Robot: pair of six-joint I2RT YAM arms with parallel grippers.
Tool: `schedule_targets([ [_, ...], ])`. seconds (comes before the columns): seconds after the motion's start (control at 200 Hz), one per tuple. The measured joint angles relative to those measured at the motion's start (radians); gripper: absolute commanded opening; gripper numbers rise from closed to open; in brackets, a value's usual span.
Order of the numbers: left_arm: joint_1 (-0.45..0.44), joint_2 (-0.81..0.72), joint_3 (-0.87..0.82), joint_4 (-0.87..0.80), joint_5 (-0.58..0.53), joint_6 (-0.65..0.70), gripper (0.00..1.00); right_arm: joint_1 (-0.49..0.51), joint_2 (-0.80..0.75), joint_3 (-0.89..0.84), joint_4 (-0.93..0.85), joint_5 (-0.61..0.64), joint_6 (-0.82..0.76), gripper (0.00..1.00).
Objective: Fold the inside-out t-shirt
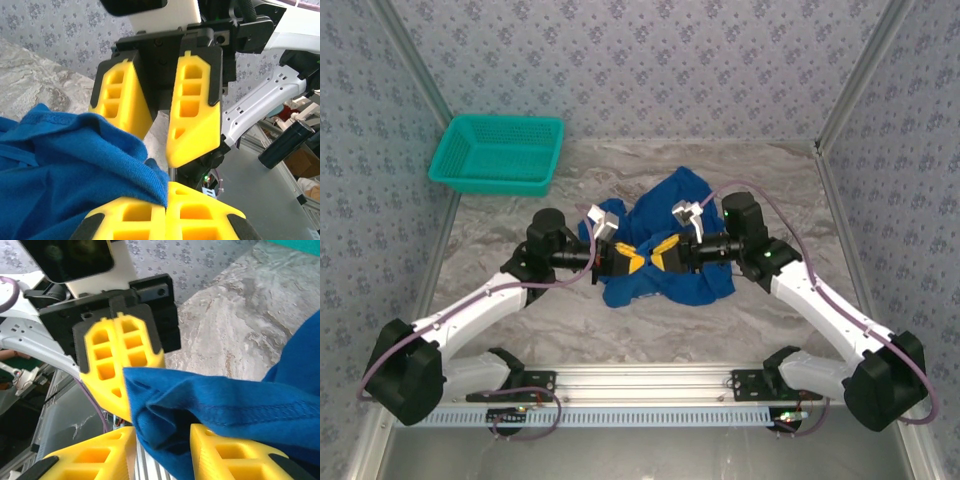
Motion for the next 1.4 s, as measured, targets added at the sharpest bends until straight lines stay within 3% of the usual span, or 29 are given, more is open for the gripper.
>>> schedule_targets([
  [0.215, 0.0, 0.0, 0.0, -0.023, -0.006, 0.009, 0.0, 0.006, 0.018, 0.0, 0.021, -0.026, 0.008, 0.33],
  [0.385, 0.0, -0.001, 0.0, -0.027, -0.015, 0.009, 0.0, 0.011, 0.019, -0.011, 0.02, -0.025, 0.008, 0.19],
  [0.505, 0.0, -0.001, 0.0, -0.028, -0.025, 0.009, 0.0, 0.013, 0.023, -0.021, 0.02, -0.025, 0.005, 0.17],
  [0.61, 0.0, -0.001, 0.0, -0.032, -0.031, 0.01, 0.0, 0.014, 0.023, -0.024, 0.021, -0.025, 0.005, 0.0],
  [0.789, 0.0, -0.013, 0.0, -0.063, -0.076, 0.029, 0.0, 0.011, 0.015, -0.023, 0.011, -0.024, 0.006, 0.0],
  [1.024, 0.0, -0.021, 0.034, -0.218, -0.275, 0.093, 0.33, 0.002, -0.039, 0.103, -0.169, 0.019, -0.054, 0.0],
  [1.194, 0.001, -0.001, 0.04, -0.272, -0.331, 0.114, 0.42, 0.015, -0.035, 0.189, -0.271, 0.08, -0.068, 0.0],
  [1.399, -0.026, -0.009, 0.047, -0.319, -0.37, 0.14, 0.59, 0.094, 0.055, 0.285, -0.386, 0.246, -0.083, 0.0],
])
